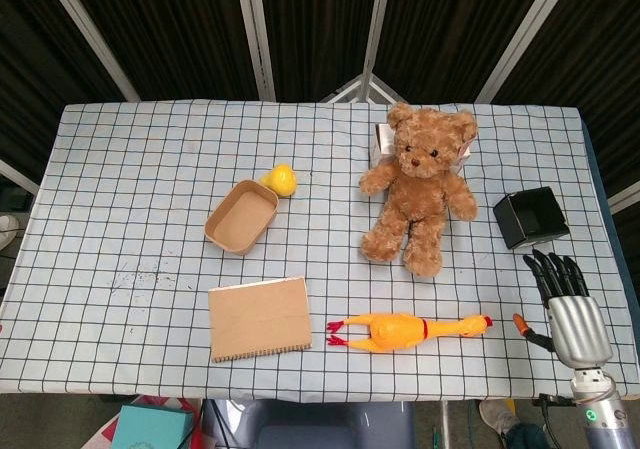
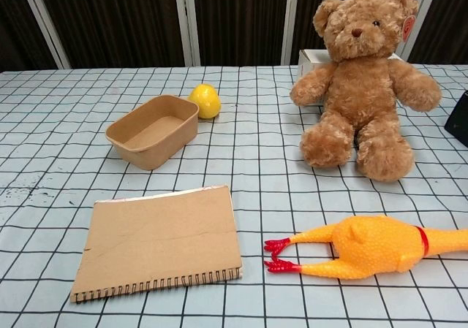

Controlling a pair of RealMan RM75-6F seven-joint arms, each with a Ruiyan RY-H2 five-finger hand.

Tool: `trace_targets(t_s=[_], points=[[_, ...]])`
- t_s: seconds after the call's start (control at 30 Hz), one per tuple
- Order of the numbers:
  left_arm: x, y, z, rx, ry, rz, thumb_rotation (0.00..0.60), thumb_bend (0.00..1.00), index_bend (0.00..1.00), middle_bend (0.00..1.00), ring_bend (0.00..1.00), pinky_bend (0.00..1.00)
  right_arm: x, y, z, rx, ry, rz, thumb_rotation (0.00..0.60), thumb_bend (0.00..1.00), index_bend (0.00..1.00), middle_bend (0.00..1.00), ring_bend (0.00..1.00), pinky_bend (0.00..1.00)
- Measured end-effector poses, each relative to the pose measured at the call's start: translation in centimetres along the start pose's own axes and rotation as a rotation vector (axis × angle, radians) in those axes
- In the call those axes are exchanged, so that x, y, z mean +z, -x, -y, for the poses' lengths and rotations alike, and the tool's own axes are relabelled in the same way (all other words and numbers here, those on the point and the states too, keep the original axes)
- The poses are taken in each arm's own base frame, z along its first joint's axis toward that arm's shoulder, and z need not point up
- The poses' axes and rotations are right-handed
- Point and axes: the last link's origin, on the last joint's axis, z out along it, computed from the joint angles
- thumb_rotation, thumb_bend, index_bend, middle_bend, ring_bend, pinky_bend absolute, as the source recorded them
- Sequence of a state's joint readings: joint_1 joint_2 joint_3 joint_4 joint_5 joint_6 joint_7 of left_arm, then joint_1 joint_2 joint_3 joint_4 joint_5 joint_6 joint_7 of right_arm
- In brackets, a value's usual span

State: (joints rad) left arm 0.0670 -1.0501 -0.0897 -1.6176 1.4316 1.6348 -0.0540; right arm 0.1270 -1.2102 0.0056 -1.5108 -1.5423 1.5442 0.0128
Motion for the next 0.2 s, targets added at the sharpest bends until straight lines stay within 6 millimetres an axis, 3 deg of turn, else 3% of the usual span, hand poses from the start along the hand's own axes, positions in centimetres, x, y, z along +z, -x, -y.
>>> trace_targets(t_s=[0.2], points=[[-0.04,0.25,-0.33,0.013,0.011,0.004,0.6,0.27,0.23,0.0,0.0,0.14,-0.55,-0.29,-0.77,-0.028,0.012,0.027,0.6,0.28,0.11,0.09,0.03,0.0]])
